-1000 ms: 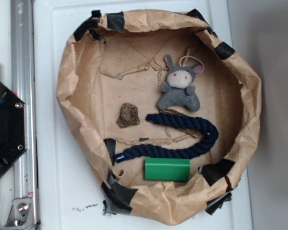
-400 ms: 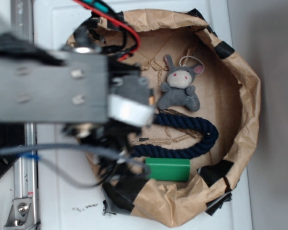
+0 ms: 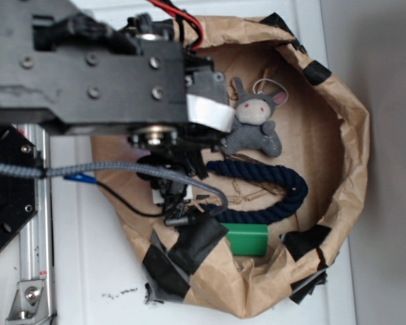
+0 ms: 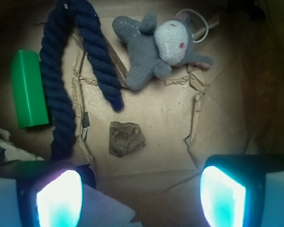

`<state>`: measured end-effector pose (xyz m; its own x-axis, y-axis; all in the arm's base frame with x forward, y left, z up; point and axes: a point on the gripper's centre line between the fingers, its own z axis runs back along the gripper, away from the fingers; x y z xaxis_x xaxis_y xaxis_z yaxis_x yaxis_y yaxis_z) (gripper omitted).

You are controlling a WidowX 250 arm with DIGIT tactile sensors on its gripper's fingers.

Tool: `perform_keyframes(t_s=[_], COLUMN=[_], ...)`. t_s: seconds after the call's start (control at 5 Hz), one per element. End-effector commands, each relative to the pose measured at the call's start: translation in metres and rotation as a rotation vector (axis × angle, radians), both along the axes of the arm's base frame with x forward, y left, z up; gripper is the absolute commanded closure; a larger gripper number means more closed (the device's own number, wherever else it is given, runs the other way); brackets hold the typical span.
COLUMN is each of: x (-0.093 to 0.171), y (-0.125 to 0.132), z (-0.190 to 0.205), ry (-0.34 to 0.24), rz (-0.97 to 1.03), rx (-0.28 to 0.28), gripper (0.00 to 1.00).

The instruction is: Grab the rock.

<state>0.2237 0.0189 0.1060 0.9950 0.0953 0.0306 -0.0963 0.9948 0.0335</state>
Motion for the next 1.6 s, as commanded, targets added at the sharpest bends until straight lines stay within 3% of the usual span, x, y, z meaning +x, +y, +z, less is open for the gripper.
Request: perform_keyframes(t_s=[0.0,0.4,0.6,0.8,1.4], x=[0.003,-0.012,-0.021,-0.017,0.010], y=[0.037,0.046,0.042,0.031,0.003], z=[-0.010,0.025,0.013,-0.017,-0.072], ry=[-0.099,-0.186,-0.158,-0.174,-0.112], rz=[0.084,0.128,0.127,0.088,-0.005], rx=[-0.004,-0.074,-0.083,-0.077,-0.056], gripper=[0.00,0.00,0.00,0.00,0.00])
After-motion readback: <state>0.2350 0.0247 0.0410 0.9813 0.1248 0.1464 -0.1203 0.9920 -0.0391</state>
